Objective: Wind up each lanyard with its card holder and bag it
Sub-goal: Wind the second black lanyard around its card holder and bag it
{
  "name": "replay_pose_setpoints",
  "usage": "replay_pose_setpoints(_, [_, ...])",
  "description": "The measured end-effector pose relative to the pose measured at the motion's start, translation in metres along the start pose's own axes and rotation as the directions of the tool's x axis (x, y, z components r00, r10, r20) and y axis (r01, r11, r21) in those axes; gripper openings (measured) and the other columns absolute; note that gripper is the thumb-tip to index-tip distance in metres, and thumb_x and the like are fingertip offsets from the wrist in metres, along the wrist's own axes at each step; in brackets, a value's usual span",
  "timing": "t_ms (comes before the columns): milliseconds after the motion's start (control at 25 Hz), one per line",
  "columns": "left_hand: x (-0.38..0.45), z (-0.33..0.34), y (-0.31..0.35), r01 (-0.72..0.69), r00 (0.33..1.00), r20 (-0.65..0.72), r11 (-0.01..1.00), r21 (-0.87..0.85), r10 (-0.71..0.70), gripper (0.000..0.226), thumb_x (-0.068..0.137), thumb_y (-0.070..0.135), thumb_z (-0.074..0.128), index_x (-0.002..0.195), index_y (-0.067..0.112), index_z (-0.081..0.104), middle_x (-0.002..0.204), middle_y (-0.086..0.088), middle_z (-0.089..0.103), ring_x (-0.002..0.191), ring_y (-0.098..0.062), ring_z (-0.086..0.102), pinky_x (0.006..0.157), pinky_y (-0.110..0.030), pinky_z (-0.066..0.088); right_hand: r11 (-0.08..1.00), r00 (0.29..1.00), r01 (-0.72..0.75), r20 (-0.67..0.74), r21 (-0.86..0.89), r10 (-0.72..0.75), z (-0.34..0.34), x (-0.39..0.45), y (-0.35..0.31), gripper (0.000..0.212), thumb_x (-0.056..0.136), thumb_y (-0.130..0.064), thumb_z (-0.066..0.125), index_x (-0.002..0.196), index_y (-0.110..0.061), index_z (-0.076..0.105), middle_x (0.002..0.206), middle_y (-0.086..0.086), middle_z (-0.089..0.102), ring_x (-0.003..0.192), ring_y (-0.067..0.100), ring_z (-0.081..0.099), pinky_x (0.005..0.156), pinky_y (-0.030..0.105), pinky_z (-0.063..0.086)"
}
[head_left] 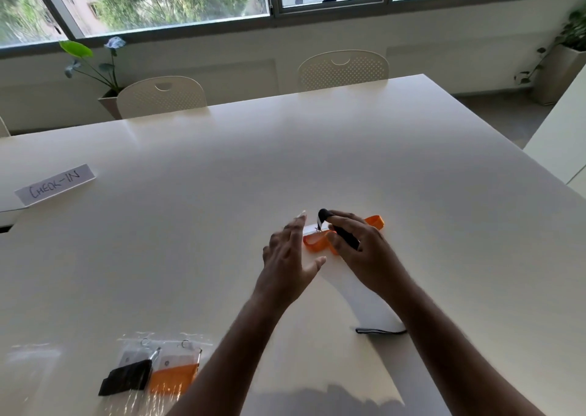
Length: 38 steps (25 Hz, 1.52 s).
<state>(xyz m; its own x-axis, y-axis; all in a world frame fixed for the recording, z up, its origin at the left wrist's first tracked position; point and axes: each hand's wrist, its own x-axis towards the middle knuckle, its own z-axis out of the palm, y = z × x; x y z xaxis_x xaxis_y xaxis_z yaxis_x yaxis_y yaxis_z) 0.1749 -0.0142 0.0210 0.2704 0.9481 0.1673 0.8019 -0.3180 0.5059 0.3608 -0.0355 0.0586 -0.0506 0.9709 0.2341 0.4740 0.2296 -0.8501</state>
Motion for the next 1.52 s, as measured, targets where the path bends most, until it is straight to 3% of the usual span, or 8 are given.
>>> replay_pose_setpoints(320, [-0.009,-0.002,-0.013,0.073,0.994,-0.061,0.977,-0.198,-0.087,0.073,0.089,0.047,0.079,0.149,0.024,0.044,0.146,0.006,0.056,0.134,-0.016,0.047,0.108,-0.039,0.039,0.941,0.999,0.041,-0.010,0.336,-0.040,0.013,0.007,-0.020,0.034,0.106,-0.009,0.060,0.139,-0.014,0.069,0.142,-0.008,0.069,0.126,0.016,0.070,0.105,0.036,0.056])
replay_pose_setpoints(520, [-0.022,-0.015,-0.026,0.122,0.989,-0.012,0.857,-0.500,-0.148,0.031,0.094,0.043,0.075,0.121,0.031,0.063,0.103,0.013,0.071,0.096,-0.011,0.069,0.081,-0.027,0.061,0.892,0.999,0.035,-0.051,0.451,-0.013,0.012,0.004,-0.030,0.030,0.106,-0.006,0.059,0.133,-0.010,0.072,0.135,-0.006,0.074,0.113,0.017,0.077,0.093,0.024,0.059])
replay_pose_setpoints(600, [-0.032,-0.022,-0.028,0.142,0.985,0.016,0.760,-0.634,-0.170,0.023,0.093,0.040,0.078,0.114,0.033,0.069,0.100,0.010,0.075,0.093,-0.011,0.073,0.082,-0.032,0.064,0.900,0.996,0.045,-0.090,0.434,-0.006,0.010,0.004,-0.032,0.030,0.105,-0.007,0.060,0.132,-0.010,0.072,0.133,-0.007,0.075,0.111,0.017,0.078,0.090,0.021,0.058])
replay_pose_setpoints(760, [-0.055,-0.038,-0.026,0.161,0.975,0.061,0.487,-0.859,-0.214,0.027,0.087,0.036,0.083,0.109,0.021,0.078,0.099,-0.011,0.081,0.090,-0.033,0.079,0.079,-0.040,0.065,0.941,0.988,0.056,-0.152,0.333,-0.005,0.001,0.004,-0.034,0.028,0.103,-0.008,0.065,0.127,-0.018,0.075,0.127,-0.012,0.076,0.106,0.013,0.078,0.086,0.020,0.057])
replay_pose_setpoints(960, [-0.074,-0.067,-0.026,0.170,0.966,0.087,0.343,-0.924,-0.244,0.028,0.084,0.039,0.082,0.107,0.024,0.078,0.103,-0.013,0.080,0.088,-0.031,0.079,0.075,-0.032,0.062,0.955,0.968,0.009,-0.241,0.297,0.065,0.007,-0.006,-0.032,0.026,0.099,-0.010,0.072,0.114,-0.029,0.081,0.094,-0.009,0.083,0.085,0.008,0.080,0.069,0.017,0.057])
replay_pose_setpoints(1120, [-0.084,-0.085,-0.033,0.187,0.974,0.156,0.197,-0.962,-0.165,0.031,0.095,0.026,0.072,0.122,0.011,0.069,0.114,-0.020,0.075,0.099,-0.037,0.077,0.078,-0.035,0.063,0.969,0.957,-0.076,-0.257,0.233,0.137,0.019,-0.017,-0.021,0.019,0.098,-0.008,0.073,0.107,-0.023,0.082,0.085,0.003,0.083,0.077,0.037,0.076,0.070,0.034,0.058])
replay_pose_setpoints(1320, [-0.093,-0.103,-0.039,0.119,0.954,0.047,0.229,-0.966,-0.297,0.026,0.085,0.028,0.085,0.104,0.012,0.077,0.102,-0.023,0.078,0.090,-0.039,0.079,0.074,-0.036,0.065,0.970,0.989,-0.062,-0.116,0.234,0.091,0.045,-0.039,-0.016,0.023,0.099,-0.006,0.071,0.101,-0.020,0.053,0.092,-0.006,0.084,0.078,0.020,0.080,0.061,0.029,0.057])
replay_pose_setpoints(1520, [-0.094,-0.108,-0.041,0.126,0.915,-0.029,0.355,-0.926,-0.402,0.032,0.081,0.027,0.083,0.102,0.006,0.072,0.096,-0.016,0.081,0.084,-0.036,0.080,0.073,-0.040,0.067,0.990,0.982,0.109,0.167,-0.088,-0.093,0.072,-0.061,-0.016,0.021,0.102,-0.014,0.070,0.118,-0.028,0.069,0.096,-0.013,0.081,0.079,0.004,0.076,0.072,0.025,0.060])
